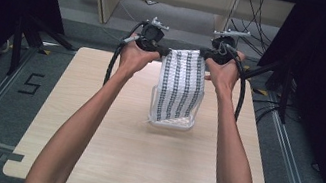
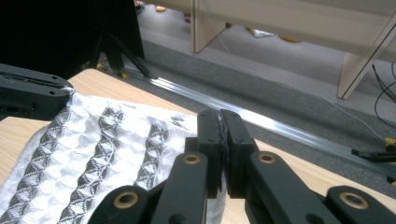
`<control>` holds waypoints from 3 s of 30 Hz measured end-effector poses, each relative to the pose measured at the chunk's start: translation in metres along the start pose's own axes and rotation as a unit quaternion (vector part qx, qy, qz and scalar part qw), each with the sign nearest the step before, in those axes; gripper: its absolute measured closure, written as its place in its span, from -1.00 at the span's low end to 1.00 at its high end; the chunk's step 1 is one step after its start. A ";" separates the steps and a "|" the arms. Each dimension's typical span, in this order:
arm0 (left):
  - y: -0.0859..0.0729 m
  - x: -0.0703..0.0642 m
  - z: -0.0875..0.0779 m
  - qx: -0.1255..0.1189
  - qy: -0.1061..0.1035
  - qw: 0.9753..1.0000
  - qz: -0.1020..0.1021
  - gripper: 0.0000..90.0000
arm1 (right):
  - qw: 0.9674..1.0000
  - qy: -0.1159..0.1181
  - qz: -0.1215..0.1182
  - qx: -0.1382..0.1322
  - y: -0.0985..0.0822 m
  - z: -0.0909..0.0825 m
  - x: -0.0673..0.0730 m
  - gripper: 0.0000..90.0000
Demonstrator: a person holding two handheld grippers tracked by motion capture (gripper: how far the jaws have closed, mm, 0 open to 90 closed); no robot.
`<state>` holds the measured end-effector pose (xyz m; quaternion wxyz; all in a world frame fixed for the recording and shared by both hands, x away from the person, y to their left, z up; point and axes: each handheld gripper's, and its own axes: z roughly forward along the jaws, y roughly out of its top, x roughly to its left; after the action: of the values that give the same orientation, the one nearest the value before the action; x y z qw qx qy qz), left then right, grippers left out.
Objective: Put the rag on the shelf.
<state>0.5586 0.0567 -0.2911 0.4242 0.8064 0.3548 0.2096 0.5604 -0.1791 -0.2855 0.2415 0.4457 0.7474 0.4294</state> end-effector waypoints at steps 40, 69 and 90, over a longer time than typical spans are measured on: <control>-0.047 0.007 0.042 0.066 -0.010 0.997 -0.037 0.81 | 0.995 0.020 0.019 0.094 -0.039 0.052 -0.013 0.88; -0.050 0.022 0.020 0.060 0.020 0.995 -0.073 -0.10 | 0.996 0.011 0.048 0.069 -0.037 0.029 -0.018 0.42; -0.049 0.018 -0.005 0.054 0.004 0.996 -0.071 -0.23 | 0.998 0.031 0.025 0.042 -0.034 0.000 -0.008 0.30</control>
<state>0.5481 0.0922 -0.3281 0.3923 0.8002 0.4235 0.1625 0.5489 -0.1942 -0.3148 0.1891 0.4603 0.7606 0.4171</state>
